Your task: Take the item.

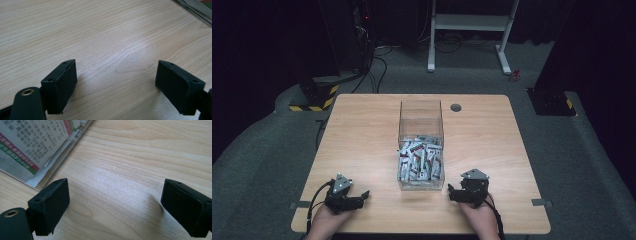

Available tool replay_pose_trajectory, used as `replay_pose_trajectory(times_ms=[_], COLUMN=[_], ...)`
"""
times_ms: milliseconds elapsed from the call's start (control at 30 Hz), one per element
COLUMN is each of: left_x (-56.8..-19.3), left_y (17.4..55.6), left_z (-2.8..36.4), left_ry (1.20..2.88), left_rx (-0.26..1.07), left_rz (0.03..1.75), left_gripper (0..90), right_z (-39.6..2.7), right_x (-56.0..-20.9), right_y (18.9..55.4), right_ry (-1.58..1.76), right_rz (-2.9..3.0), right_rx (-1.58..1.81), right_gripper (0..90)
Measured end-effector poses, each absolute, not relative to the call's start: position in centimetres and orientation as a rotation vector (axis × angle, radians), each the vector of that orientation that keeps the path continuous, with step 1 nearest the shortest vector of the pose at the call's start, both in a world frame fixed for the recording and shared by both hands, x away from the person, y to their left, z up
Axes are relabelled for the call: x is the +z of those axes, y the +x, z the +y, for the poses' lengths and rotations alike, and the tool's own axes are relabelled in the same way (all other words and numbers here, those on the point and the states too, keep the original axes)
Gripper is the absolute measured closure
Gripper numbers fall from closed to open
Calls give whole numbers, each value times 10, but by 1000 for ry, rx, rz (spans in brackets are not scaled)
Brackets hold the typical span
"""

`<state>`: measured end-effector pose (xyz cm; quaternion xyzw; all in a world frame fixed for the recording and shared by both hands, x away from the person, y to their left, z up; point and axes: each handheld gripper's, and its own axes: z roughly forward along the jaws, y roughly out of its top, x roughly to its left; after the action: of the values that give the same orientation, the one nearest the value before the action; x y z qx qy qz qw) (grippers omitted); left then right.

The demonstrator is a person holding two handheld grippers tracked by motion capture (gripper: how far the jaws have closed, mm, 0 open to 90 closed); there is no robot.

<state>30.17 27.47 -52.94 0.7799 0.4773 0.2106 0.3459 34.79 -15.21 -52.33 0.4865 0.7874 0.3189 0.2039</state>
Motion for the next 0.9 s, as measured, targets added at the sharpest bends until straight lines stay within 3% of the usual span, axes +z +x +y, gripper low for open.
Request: replay_pose_trajectory(times_ms=[900], left_x=[-529], left_y=[302], left_z=[275], left_ry=[2025], left_rx=[548], left_rz=[1239], left_gripper=[177], right_z=[-162], right_x=[-504], right_y=[335], right_ry=[1276], right_rz=[2147], right_rx=[1009], right_gripper=[88])
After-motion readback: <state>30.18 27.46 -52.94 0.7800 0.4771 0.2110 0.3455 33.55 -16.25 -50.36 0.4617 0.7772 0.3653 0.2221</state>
